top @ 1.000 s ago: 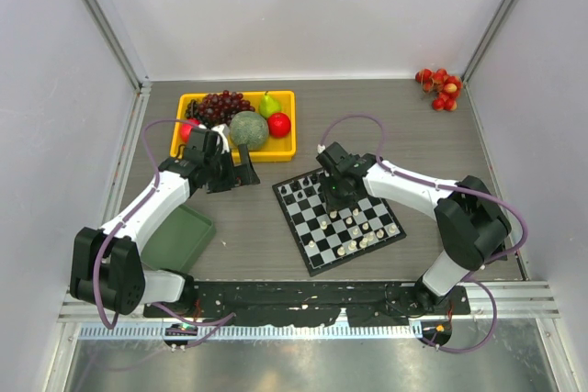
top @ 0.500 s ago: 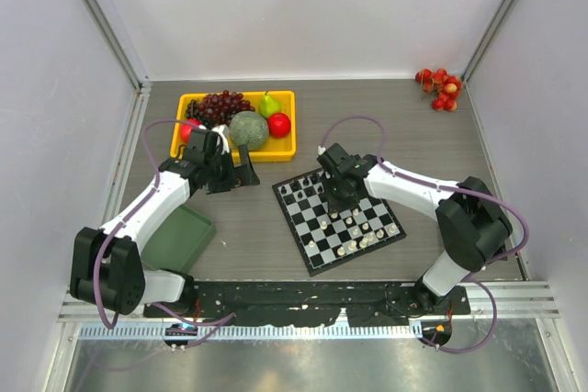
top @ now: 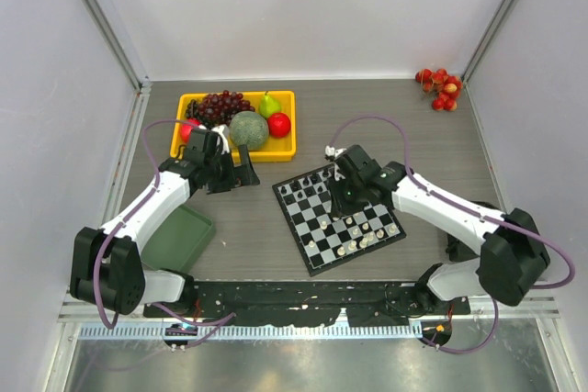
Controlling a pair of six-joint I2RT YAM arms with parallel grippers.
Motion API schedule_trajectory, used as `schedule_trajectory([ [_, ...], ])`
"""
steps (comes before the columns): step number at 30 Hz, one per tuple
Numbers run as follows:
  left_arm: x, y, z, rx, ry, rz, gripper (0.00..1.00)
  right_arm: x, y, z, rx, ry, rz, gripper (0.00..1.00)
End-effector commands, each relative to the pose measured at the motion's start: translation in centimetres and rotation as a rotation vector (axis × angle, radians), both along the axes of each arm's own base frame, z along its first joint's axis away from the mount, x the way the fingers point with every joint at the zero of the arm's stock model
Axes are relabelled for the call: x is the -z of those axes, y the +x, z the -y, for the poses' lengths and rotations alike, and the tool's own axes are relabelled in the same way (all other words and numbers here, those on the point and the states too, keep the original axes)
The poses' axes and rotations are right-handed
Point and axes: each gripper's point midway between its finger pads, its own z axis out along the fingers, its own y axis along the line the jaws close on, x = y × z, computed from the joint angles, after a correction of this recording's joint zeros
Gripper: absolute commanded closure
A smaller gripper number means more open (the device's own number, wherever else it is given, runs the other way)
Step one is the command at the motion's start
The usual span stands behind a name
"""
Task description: Set up the chess pieces on the board
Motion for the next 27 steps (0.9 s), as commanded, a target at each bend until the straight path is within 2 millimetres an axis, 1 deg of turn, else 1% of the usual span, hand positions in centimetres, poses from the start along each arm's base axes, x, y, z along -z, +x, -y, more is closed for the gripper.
schedule_trajectory([
  [1,-0.3,0.6,0.3,0.009,-0.01,0.025,0.01,-0.8,-3.0,-1.0,-0.115,0.093,-0.025,0.83],
  [5,-0.5,0.6,0.4,0.008,-0.016,0.029,0.01,-0.3,-5.2,-1.5,-0.179,0.074,-0.023,0.82],
  [8,-0.6,0.5,0.4,0.006,-0.018,0.029,0.02,0.8,-6.1,-1.3,-0.174,0.032,-0.039,0.83],
  [12,-0.7,0.3,0.3,0.002,-0.019,0.033,0.02,1.8,-7.6,-1.6,-0.218,0.011,-0.047,0.83],
  [18,-0.7,0.3,0.4,0.0,-0.029,0.028,0.02,2.9,-8.5,-2.4,-0.262,-0.027,-0.048,0.83],
  [22,-0.8,0.2,0.6,0.004,-0.033,0.03,0.03,3.1,-8.7,-3.1,-0.271,-0.021,-0.041,0.83],
  [27,-0.6,0.2,0.6,0.005,-0.035,0.024,0.03,3.4,-8.9,-3.4,-0.281,-0.03,-0.044,0.82],
])
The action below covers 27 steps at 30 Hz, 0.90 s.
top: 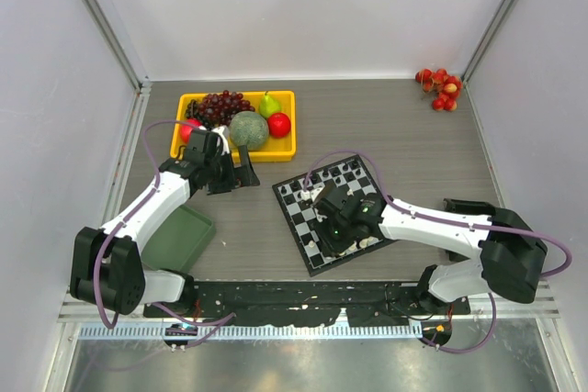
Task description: Set up the chess pieces on the board
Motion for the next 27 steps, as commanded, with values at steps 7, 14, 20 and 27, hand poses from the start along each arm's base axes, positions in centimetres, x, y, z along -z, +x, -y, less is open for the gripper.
schedule_trajectory([
  [7,-0.7,0.4,0.6,0.006,-0.029,0.03,0.03,-0.2,0.6,-0.9,0.008,0.015,0.032,0.83],
  [14,-0.6,0.6,0.7,0.01,-0.029,0.029,0.03,0.2,1.2,-0.8,0.041,-0.009,0.057,0.82],
  [20,-0.4,0.6,0.6,0.01,-0.024,0.024,0.03,0.8,1.6,-1.1,0.042,-0.017,0.06,0.79],
  [27,-0.3,0.5,0.6,0.01,-0.02,0.023,0.03,1.3,1.2,-1.4,0.023,-0.015,0.034,0.78],
])
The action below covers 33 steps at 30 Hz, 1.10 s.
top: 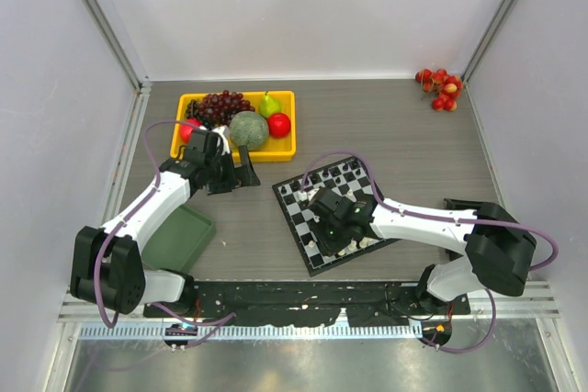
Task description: Set up the chess pieces on the board
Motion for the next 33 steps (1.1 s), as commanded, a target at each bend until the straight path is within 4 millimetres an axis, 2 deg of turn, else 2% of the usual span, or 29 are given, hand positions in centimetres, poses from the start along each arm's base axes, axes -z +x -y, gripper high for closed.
schedule_trajectory([
  [1,-0.2,0.5,0.3,0.003,-0.011,0.022,0.03,-0.3,0.3,-1.0,-0.009,0.03,0.011,0.78],
  [6,-0.1,0.6,0.4,0.007,-0.012,0.017,0.03,-0.9,0.2,-0.8,-0.019,0.04,0.019,0.7],
  [8,0.0,0.7,0.5,0.009,-0.013,0.017,0.03,-1.6,0.5,-1.1,-0.021,0.052,0.038,0.6],
  [11,0.0,0.7,0.5,0.009,-0.014,0.015,0.03,-2.8,1.4,-1.3,-0.021,0.054,0.082,0.53],
  [15,0.0,0.6,0.5,0.01,-0.013,0.014,0.03,-5.3,3.8,-1.8,0.006,0.055,0.187,0.45],
  [18,-0.1,0.6,0.5,0.009,-0.011,0.018,0.03,-6.9,6.0,-1.7,0.055,0.057,0.252,0.44],
  [22,-0.1,0.6,0.4,0.007,-0.008,0.02,0.03,-8.0,8.8,-1.1,0.155,0.075,0.263,0.44],
  [27,-0.1,0.6,0.3,0.008,-0.005,0.022,0.03,-7.1,11.1,0.1,0.283,0.114,0.184,0.44],
  [33,0.1,0.3,0.2,0.005,-0.002,0.016,0.03,-4.9,11.5,0.8,0.317,0.065,0.115,0.44],
])
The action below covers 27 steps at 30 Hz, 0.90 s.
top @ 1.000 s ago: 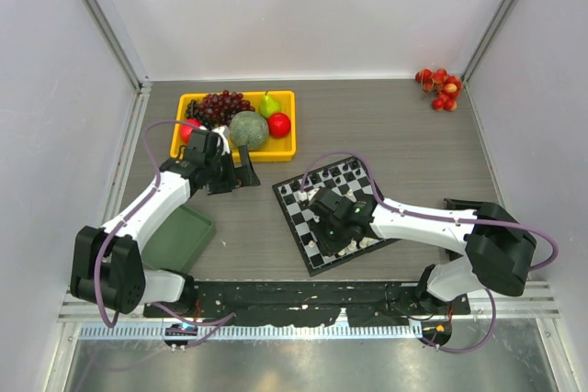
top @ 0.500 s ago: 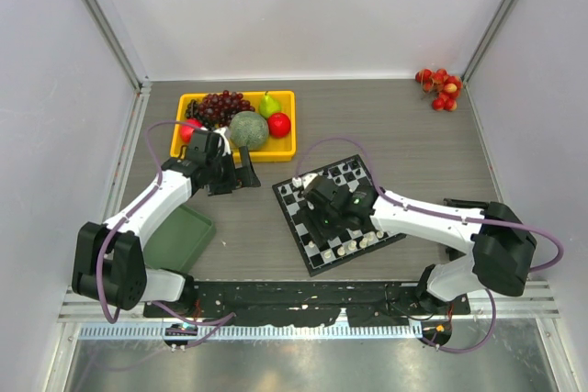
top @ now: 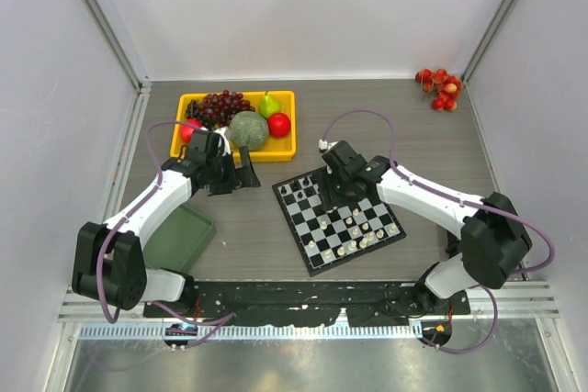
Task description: Set up the chess pieces on the board
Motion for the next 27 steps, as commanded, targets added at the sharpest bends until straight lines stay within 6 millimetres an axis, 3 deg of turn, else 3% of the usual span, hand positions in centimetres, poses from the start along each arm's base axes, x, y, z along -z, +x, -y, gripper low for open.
schedule_trajectory([
  [1,-0.7,0.4,0.2,0.003,-0.009,0.041,0.03,0.4,-0.2,-1.6,-0.02,0.041,-0.057,0.44],
  [14,-0.7,0.7,0.3,0.005,-0.009,0.039,0.03,1.6,-1.8,-2.2,-0.036,0.097,-0.119,0.47],
  [27,-1.0,0.8,0.4,0.004,-0.011,0.038,0.03,1.5,-1.3,-2.1,-0.04,0.077,-0.104,0.47],
])
